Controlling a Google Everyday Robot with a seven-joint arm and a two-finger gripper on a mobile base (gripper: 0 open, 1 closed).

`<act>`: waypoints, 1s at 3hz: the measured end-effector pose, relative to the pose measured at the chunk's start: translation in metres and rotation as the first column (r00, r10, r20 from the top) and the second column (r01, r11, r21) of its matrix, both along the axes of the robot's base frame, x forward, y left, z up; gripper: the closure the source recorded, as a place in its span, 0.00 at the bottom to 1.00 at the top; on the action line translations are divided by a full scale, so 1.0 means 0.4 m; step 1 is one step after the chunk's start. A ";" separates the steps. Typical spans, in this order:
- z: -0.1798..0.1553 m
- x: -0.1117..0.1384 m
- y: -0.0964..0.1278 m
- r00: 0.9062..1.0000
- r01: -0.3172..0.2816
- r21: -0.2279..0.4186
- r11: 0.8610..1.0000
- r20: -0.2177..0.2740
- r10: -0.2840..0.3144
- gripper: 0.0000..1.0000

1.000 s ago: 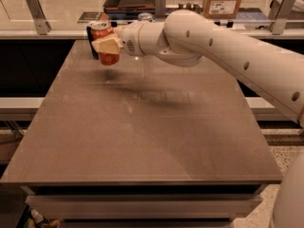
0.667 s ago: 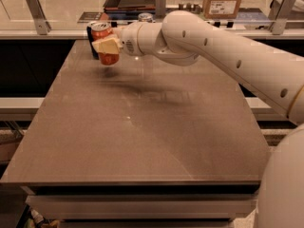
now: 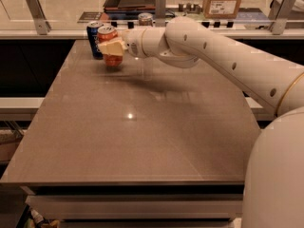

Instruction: Move coke can near pepsi can

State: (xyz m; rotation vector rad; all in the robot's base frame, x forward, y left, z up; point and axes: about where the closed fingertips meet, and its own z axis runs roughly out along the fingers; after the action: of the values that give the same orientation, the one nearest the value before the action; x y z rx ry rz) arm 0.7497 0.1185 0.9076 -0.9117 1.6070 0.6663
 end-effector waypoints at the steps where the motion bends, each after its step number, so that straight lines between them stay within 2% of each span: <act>1: -0.015 0.032 -0.023 1.000 0.013 0.015 1.000 -0.001 -0.013 1.00; 2: -0.016 0.030 -0.015 1.000 0.008 0.015 1.000 -0.002 -0.008 0.90; 3: -0.017 0.029 -0.008 1.000 0.005 0.016 1.000 -0.002 -0.005 0.71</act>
Offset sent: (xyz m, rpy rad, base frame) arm 0.0108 -0.0075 -0.0051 0.0127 0.0006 -0.0105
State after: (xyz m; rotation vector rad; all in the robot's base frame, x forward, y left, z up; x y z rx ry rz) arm 0.7611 0.1153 0.9008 -0.8958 1.6034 0.6761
